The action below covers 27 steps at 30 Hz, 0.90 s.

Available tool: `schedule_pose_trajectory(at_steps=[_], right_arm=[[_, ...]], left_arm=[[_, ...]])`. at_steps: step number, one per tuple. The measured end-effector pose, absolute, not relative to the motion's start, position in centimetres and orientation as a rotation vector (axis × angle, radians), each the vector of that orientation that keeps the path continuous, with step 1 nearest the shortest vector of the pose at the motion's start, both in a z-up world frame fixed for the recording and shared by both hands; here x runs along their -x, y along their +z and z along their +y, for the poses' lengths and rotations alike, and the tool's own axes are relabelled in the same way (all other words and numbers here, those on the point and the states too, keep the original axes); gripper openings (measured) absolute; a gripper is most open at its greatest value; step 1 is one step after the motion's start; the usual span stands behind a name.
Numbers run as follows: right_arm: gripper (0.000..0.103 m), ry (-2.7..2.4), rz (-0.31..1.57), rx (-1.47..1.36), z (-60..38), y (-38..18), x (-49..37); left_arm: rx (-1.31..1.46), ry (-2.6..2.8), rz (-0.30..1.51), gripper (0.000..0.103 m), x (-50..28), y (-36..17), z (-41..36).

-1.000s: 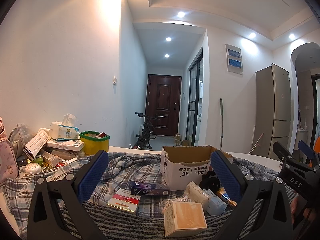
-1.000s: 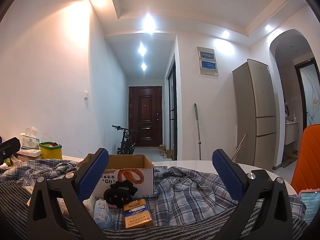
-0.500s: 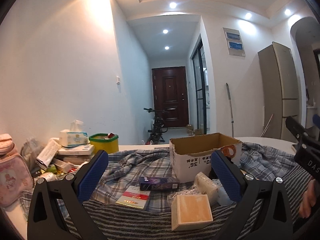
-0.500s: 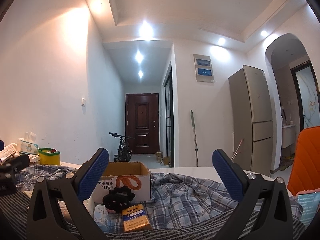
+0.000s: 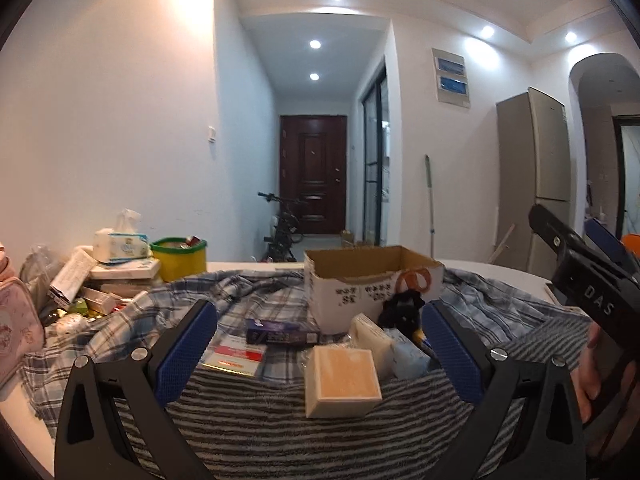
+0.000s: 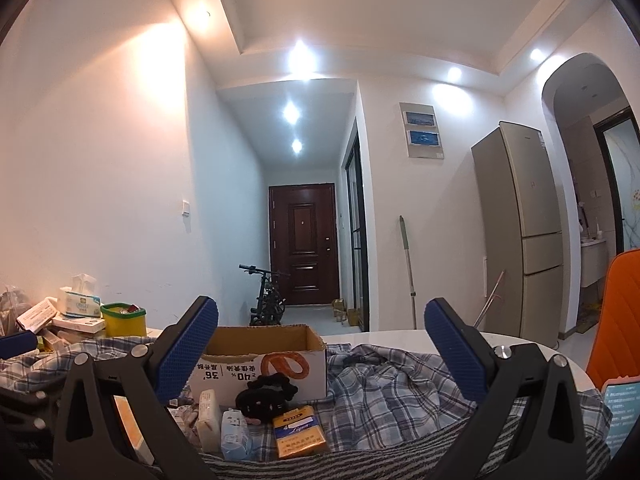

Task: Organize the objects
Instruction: 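Lower the left gripper onto the beige square block and close it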

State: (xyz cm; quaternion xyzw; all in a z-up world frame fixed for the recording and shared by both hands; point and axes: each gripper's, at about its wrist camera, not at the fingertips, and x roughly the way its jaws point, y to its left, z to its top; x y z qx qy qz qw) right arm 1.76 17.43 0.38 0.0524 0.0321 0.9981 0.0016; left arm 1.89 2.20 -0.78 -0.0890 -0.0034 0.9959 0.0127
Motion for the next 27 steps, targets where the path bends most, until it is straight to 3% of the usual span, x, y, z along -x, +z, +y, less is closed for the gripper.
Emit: schedule_pose_trajectory(at_steps=[4,8,13,18,24,27], right_arm=[[0.103,3.158,0.128,-0.162,17.5,0.4,-1.7],[0.103,3.142,0.105,-0.154,17.4,-0.1,-1.4],[0.103,3.123,0.128,-0.093,17.8,-0.6,-0.4],[0.103,3.131,0.149,-0.053,18.1,-0.9,0.0],[0.103,3.15,0.144,-0.028,18.2,-1.2,0.5],[0.103,3.155,0.127,-0.021,18.0,-1.3,0.7]], left_arm=[[0.369,3.095,0.101,0.103,-1.0,-0.8,3.0],[0.602,3.008,0.019,0.098,1.1,-2.3,3.4],[0.834,2.951,0.072,0.06,3.8,-4.6,4.5],[0.96,2.88,0.008,0.059,5.4,-5.5,4.0],[1.016,2.885,0.106,0.059,5.8,-5.8,5.1],[1.033,2.895,0.038,0.055,6.4,-5.9,4.3]])
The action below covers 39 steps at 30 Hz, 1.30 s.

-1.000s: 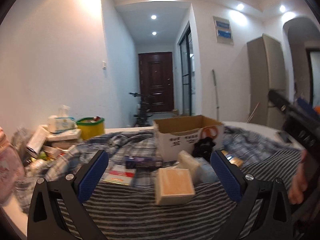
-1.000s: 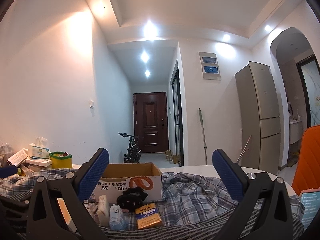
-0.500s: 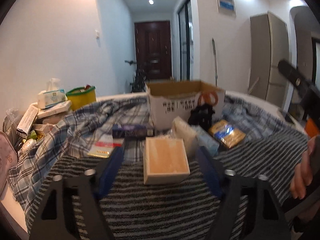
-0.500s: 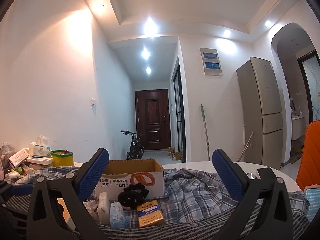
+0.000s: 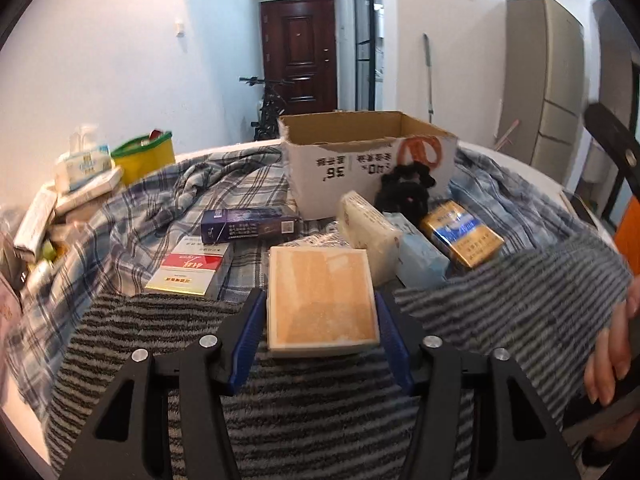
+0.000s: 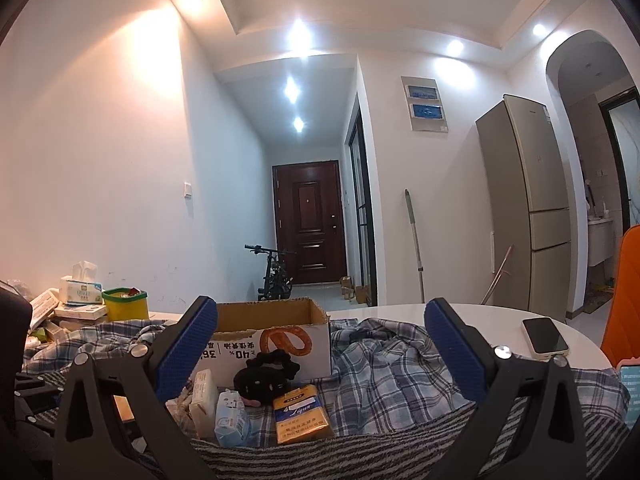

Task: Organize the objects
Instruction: 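Lower the left gripper onto the beige square block and close it, then lift the beige block with the left gripper while the right gripper grasps the yellow Liqun pack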

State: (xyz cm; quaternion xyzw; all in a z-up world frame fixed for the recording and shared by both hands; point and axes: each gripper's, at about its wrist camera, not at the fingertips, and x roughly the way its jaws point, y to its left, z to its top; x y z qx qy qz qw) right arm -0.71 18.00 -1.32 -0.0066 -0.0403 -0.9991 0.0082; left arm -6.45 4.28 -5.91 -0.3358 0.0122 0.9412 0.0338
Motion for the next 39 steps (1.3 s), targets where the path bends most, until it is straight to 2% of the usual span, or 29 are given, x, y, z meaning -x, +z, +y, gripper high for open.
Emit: schedule_pose_trajectory(at_steps=[2,5,9,11,14,17,24,26,28,30,35,39], right_arm=[[0.103,-3.121,-0.113,0.011,17.9,-1.5,1.0],[0.103,-3.119,-0.126,0.003,18.1,-1.5,1.1],[0.103,-3.115,-0.15,-0.009,18.4,-1.6,1.1],[0.103,-3.114,-0.152,-0.012,18.4,-1.6,1.1],[0.103,-3.114,-0.147,-0.01,18.4,-1.6,1.1],[0.103,-3.113,-0.15,-0.001,18.5,-1.6,1.0],[0.103,-3.155,-0.159,-0.041,18.6,-1.6,1.6],[0.098,-3.219,-0.16,-0.08,18.8,-1.2,2.0],[0.088,-3.2,-0.122,-0.137,19.1,-0.4,2.8],[0.082,-3.158,-0.064,-0.236,19.3,0.5,4.1],[0.073,-3.057,0.108,-0.528,18.3,0.6,7.6],[0.064,-2.845,0.134,-0.771,17.6,-1.1,10.5]], left_arm=[[1.029,2.883,-0.019,0.054,6.6,-5.7,3.6],[0.914,2.913,0.007,0.054,5.8,-4.6,3.7],[0.519,2.975,-0.067,0.054,2.7,-1.3,2.8],[0.267,3.076,-0.033,0.054,0.9,0.5,2.5],[0.103,3.143,0.033,0.054,-0.2,1.7,2.6],[0.061,3.14,0.068,0.053,-0.1,1.3,2.7],[0.158,3.149,-0.008,0.054,1.6,-1.1,1.9],[0.18,3.149,-0.004,0.054,1.8,-1.4,2.0],[0.199,3.143,0.015,0.054,2.1,-1.5,2.2],[0.201,3.144,0.013,0.054,2.3,-1.5,2.1],[0.224,3.143,-0.016,0.054,2.4,-1.7,1.9],[0.269,3.137,-0.036,0.054,2.9,-1.9,1.8]])
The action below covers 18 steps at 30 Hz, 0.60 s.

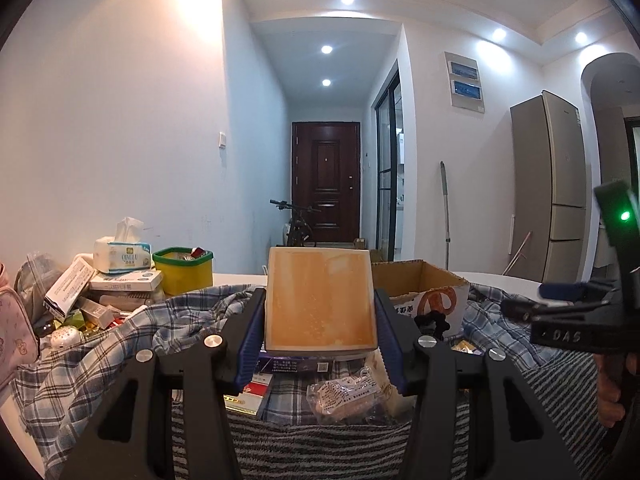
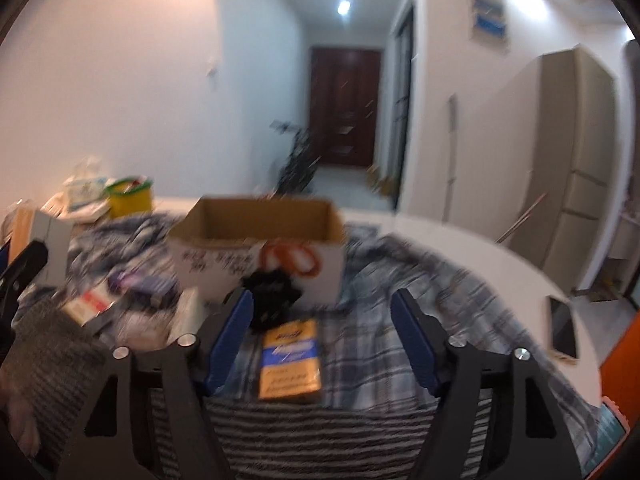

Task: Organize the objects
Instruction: 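Lift the beige block with the left gripper while the right gripper grasps the yellow Liqun pack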

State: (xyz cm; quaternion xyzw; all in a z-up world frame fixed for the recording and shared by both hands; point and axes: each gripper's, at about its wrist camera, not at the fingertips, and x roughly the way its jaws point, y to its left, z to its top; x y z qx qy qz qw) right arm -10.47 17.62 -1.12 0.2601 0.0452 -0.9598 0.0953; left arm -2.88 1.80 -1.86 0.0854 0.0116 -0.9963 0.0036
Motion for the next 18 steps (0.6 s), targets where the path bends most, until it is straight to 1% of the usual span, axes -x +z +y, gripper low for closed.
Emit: schedule_pose_trajectory(at_steps=[4,11,13,18], right_arm=[[0.055,-2.803,0.214,-0.935,16.4,-3.5,12.5],[0.055,-2.722,0.323,-1.101,14.4,-7.0,13.9],[0.06,-2.697,0.321,-1.132,14.3,-7.5,14.1],[0.06,-2.663,0.388,-1.217,13.8,-8.8,15.0]], left_arm=[[-0.306,-3.121,0.091,0.054,3.5,-2.1,1.0],[-0.3,-3.105,0.059,0.054,3.6,-2.2,1.2],[-0.318,-3.101,0.068,0.054,3.8,-2.3,1.1],[-0.34,-3.094,0.073,0.054,4.2,-2.4,1.0]])
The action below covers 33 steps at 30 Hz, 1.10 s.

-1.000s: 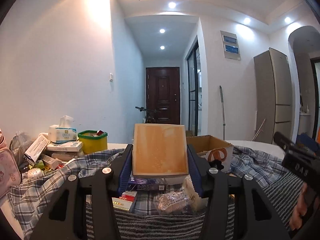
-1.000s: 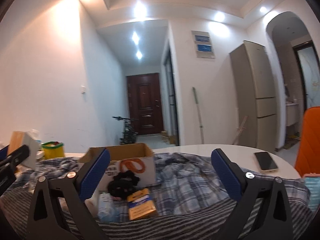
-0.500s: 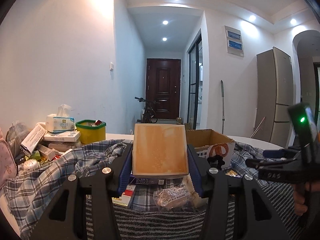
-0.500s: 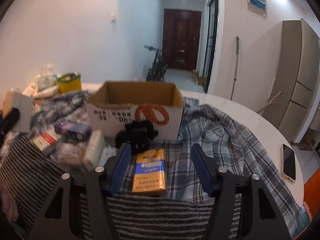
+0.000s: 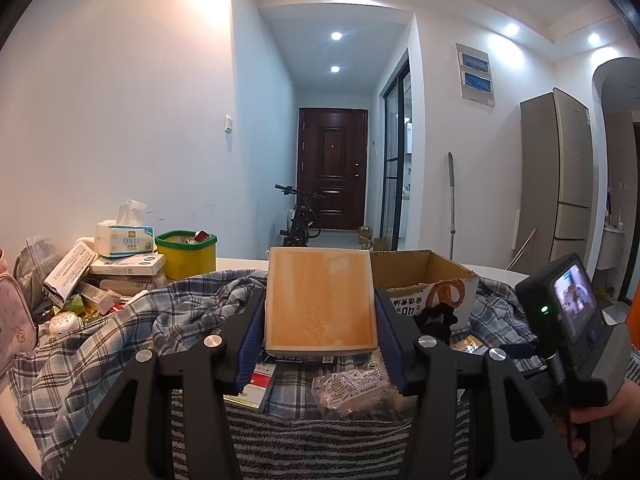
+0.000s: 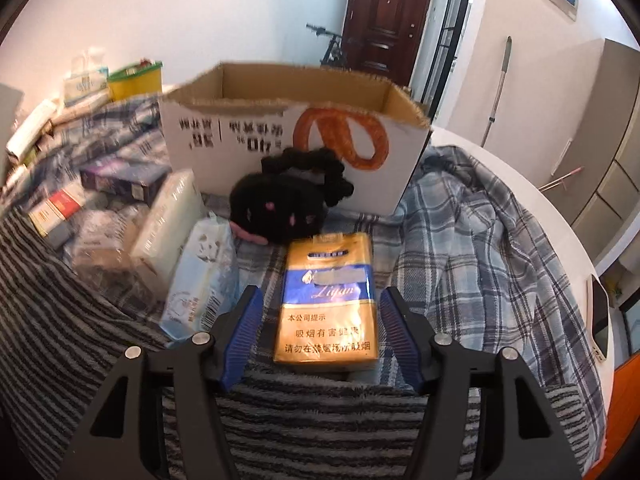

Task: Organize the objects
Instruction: 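Lift the beige block with the left gripper while the right gripper grasps the yellow Liqun pack, then carry the beige block and yellow pack up over the cardboard box with both grippers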

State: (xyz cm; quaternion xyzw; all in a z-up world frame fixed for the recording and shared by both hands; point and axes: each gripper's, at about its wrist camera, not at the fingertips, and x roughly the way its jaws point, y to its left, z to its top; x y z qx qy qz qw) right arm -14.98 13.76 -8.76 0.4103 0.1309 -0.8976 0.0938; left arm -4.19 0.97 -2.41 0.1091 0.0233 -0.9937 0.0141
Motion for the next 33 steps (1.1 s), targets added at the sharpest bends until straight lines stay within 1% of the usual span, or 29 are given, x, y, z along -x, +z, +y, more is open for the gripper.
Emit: schedule_pose_trajectory(at_steps=[3,6,8,11,14,18,21,26,33], right_arm=[[0.055,-2.65,0.361,-1.281,14.2,-9.5,15.6],[0.055,-2.647,0.336,-1.305,14.5,-9.8,15.8],[0.055,-2.633,0.356,-1.327,14.2,-10.1,16.0],[0.053,-2.661,0.374,-1.305,14.1,-9.9,15.7],[0.052,-2.736,0.349,-1.201,14.6,-8.7,14.7],[0.052,-2.9,0.362,-0.96,14.6,-6.1,11.9],[0.052,-2.939,0.272,-0.831,14.4,-4.3,9.8],[0.052,-2.958,0.262,-0.751,12.8,-3.4,8.2],[0.052,-2.927,0.217,-0.743,12.6,-3.4,7.9]], left_arm=[[-0.341,-3.094,0.074,0.054,4.2,-2.4,1.0],[-0.344,-3.095,0.073,0.054,4.2,-2.5,1.0],[-0.341,-3.095,0.071,0.054,4.2,-2.5,1.0],[-0.332,-3.096,0.072,0.054,4.1,-2.5,1.0],[-0.313,-3.097,0.073,0.054,3.8,-2.4,1.0],[-0.296,-3.101,0.057,0.054,3.6,-2.4,1.2],[-0.303,-3.101,0.056,0.054,3.7,-2.4,1.2],[-0.305,-3.101,0.066,0.054,3.7,-2.4,1.1],[-0.307,-3.1,0.06,0.054,3.7,-2.3,1.1]])
